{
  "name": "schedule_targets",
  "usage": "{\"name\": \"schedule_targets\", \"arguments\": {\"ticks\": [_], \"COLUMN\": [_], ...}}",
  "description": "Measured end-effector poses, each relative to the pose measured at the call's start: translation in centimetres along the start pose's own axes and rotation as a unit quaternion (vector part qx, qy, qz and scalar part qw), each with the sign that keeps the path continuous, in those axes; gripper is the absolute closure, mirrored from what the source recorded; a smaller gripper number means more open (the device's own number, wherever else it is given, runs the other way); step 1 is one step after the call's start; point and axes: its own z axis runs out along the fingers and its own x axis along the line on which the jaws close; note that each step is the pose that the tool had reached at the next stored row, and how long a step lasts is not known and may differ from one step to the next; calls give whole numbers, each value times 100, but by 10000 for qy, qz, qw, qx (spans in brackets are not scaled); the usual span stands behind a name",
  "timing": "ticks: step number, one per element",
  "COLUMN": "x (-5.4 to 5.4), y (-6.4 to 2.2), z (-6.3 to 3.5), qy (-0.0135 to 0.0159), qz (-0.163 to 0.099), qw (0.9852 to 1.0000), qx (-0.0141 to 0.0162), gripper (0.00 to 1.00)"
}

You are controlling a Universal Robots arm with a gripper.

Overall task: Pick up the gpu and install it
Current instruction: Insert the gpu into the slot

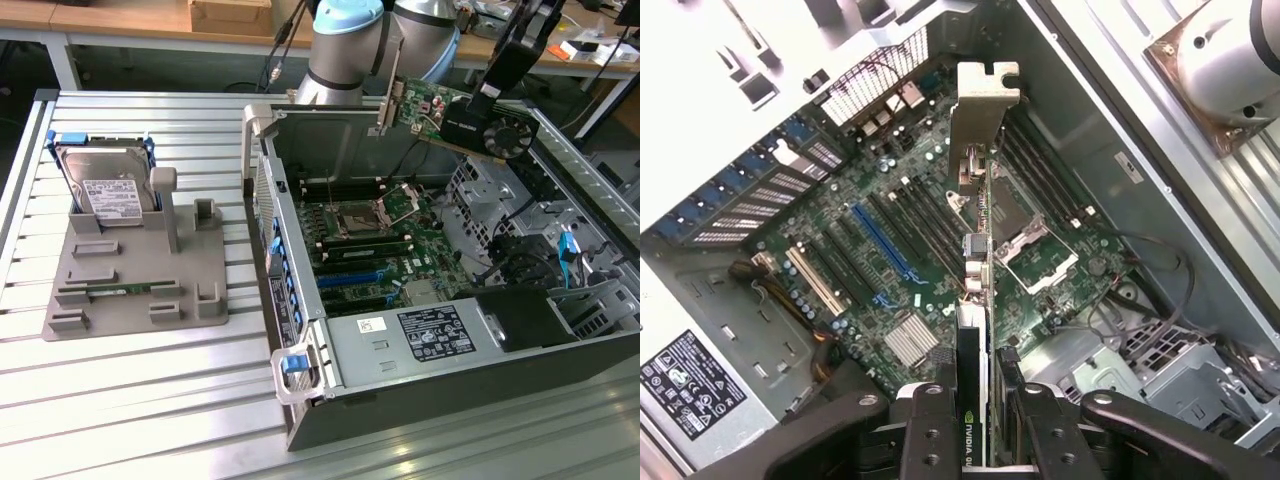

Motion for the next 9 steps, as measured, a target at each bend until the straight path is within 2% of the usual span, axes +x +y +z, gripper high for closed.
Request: {"name": "schedule_targets", "arguments": {"ticks": [9], "x": [-11], "y": [-15], "z": [5], "qy": [17], "qz": [-360], "qw": [9994], "qx": [-11], "gripper": [73]}}
